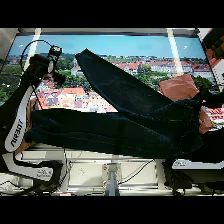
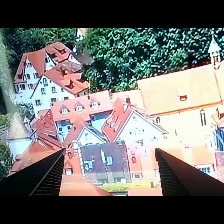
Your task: Fold the clothes and pants, and hang the long-sleeved shirts on hangers.
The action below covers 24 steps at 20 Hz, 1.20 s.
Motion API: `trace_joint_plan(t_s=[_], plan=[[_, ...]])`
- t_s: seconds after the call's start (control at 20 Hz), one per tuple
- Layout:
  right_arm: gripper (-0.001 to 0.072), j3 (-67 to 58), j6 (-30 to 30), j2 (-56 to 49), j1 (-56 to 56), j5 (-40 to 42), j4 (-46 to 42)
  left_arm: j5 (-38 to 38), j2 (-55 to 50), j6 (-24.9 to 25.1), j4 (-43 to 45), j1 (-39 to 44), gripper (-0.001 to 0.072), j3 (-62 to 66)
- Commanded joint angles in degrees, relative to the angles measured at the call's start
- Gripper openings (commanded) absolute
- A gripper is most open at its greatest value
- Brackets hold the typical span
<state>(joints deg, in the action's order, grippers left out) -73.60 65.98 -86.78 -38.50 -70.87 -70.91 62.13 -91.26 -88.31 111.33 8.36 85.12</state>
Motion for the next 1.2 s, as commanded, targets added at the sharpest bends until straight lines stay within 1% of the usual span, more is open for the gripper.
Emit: trace_joint_plan(t_s=[0.0, 0.2, 0.55, 0.6, 0.65, 0.7, 0.75, 0.9, 1.0, 1.05, 1.1, 1.15], plan=[[0.0701, -0.15, 0.90, -0.79, 4.46, 3.69, -12.76, -0.68, 0.00, -0.02, -0.46, 0.24, 0.0601, 0.02], [0.0687, -0.15, 1.01, -0.79, 4.92, 0.79, -18.71, -0.66, 0.00, -0.02, -0.44, 0.24, 0.0601, 0.02], [0.0681, -0.15, 0.42, -0.85, 4.57, -0.44, -15.19, -0.66, 0.00, -0.02, -0.44, 0.24, 0.0601, 0.02], [0.0674, -0.44, -0.72, -0.83, 4.59, -1.36, -14.75, -0.68, 0.00, 0.00, -0.44, 0.24, 0.0601, 0.02], [0.0596, -1.07, -2.19, -0.74, 4.59, -2.56, -15.39, -0.68, 0.00, 0.00, -0.44, 0.24, 0.0602, 0.02], [0.0466, -1.99, -3.21, -0.33, 4.57, -3.02, -16.70, -0.70, 0.02, 0.02, -0.37, 0.24, 0.0601, 0.02], [0.0411, -3.19, -4.26, 0.57, 4.57, -2.58, -18.60, -0.70, 0.02, 0.04, 0.24, 0.24, 0.0601, 0.02], [0.0412, -5.81, -4.52, 5.20, 4.04, -3.06, -20.33, -0.68, 0.02, 0.00, 5.03, 0.24, 0.0601, 0.02], [0.0413, -5.55, -4.81, 8.85, 1.07, -5.40, -18.34, -0.68, 0.02, 0.00, 5.18, 0.24, 0.0601, 0.02], [0.0413, -4.81, -6.19, 10.75, -1.27, -6.75, -14.80, -0.70, 0.02, 0.00, 5.18, 0.24, 0.0601, 0.02], [0.0413, -3.13, -9.22, 13.05, -3.87, -8.26, -10.01, -0.70, 0.02, -0.02, 5.18, 0.24, 0.0601, 0.02], [0.0411, -0.24, -13.97, 15.89, -6.69, -10.03, -4.22, -0.74, 0.02, -0.02, 5.18, 0.24, 0.0601, 0.02]])
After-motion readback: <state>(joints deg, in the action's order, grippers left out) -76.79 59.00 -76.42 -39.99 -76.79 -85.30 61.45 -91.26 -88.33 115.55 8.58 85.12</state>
